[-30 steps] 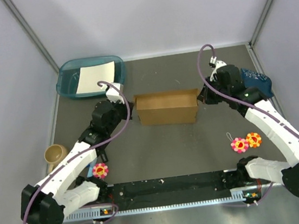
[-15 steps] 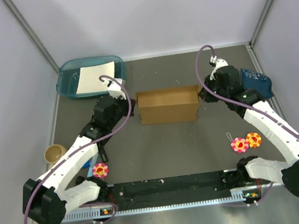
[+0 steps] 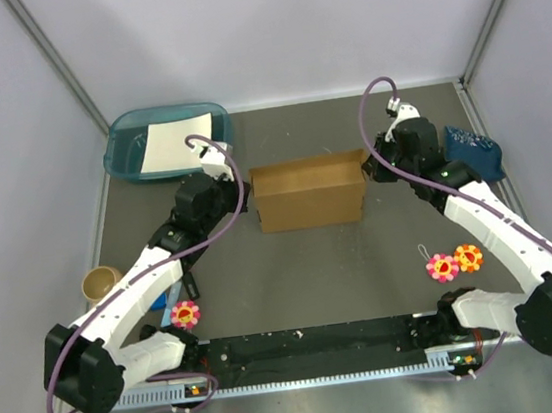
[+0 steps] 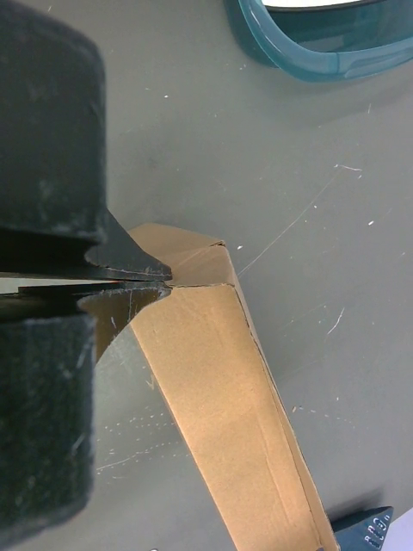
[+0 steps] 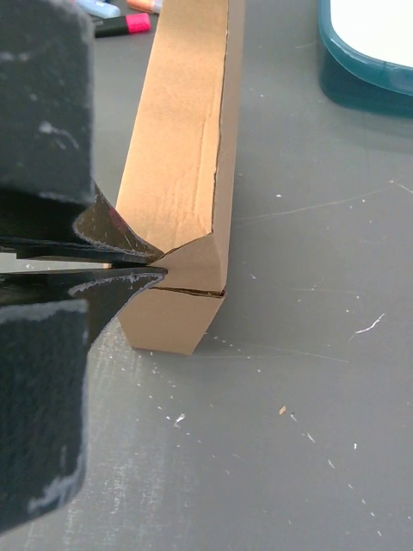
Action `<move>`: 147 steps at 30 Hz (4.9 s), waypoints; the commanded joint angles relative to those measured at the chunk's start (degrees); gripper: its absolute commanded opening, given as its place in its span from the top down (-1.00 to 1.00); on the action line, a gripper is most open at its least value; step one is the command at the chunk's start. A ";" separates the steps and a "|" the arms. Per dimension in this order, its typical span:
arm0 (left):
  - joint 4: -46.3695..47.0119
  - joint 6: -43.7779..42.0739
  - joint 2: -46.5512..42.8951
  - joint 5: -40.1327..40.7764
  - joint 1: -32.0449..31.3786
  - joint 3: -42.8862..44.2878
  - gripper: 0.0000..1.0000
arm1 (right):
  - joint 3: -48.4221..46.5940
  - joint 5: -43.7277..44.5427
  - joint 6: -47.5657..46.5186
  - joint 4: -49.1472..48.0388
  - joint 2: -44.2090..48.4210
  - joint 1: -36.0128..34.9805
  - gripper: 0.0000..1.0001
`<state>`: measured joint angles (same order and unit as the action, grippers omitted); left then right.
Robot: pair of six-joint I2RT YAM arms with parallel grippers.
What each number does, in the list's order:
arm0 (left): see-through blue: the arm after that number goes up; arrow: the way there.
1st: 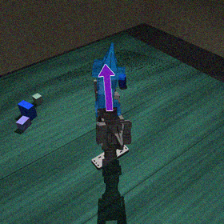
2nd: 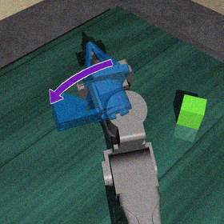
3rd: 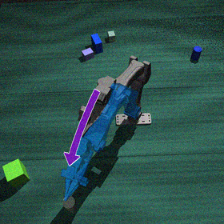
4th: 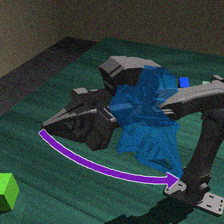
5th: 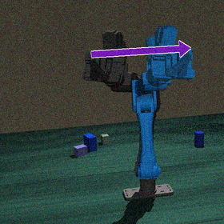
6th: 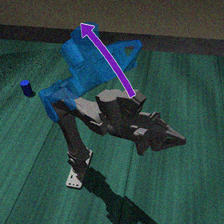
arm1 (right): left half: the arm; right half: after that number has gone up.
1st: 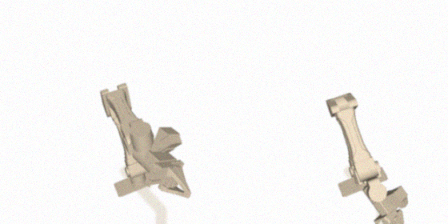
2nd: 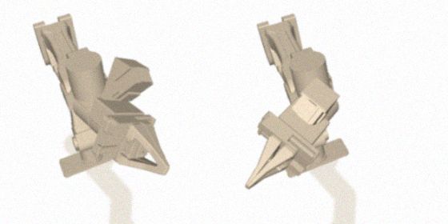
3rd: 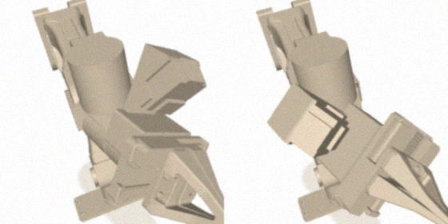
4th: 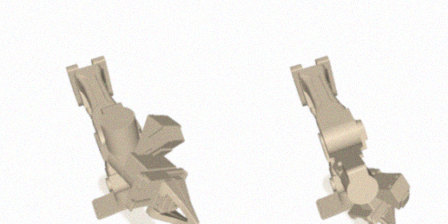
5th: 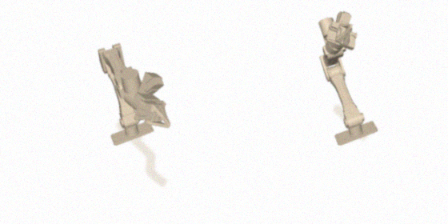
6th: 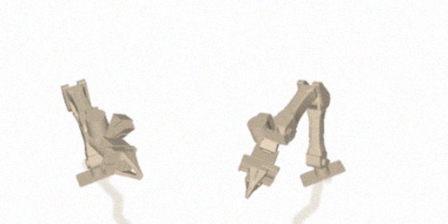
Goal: Fold the paper box
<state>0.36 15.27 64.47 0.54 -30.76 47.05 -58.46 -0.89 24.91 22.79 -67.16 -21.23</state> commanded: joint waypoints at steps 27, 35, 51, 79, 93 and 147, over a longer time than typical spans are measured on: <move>1.75 -2.00 1.63 1.31 -0.26 1.29 1.00 | -0.69 -10.37 8.40 4.19 0.18 0.23 1.00; 1.31 -2.44 2.33 1.49 -0.26 1.20 1.00 | -1.22 -12.74 10.25 4.46 0.45 0.23 1.00; 0.78 -2.96 3.12 2.10 -0.26 1.20 1.00 | -2.45 -14.85 11.39 5.34 0.09 2.07 1.00; 0.25 -2.26 2.86 2.10 -0.26 1.82 1.00 | 4.04 -8.43 4.62 6.49 1.32 2.34 1.00; -0.10 0.11 0.40 0.78 -0.17 2.96 1.00 | 8.27 -5.00 2.34 5.25 2.82 2.34 1.00; 9.04 2.92 -0.22 1.22 1.14 -1.08 0.79 | 8.10 0.71 -2.32 5.87 3.35 -1.00 1.00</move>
<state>5.45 18.26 63.92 2.48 -29.78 45.30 -51.75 -2.50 24.56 21.02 -62.00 -21.39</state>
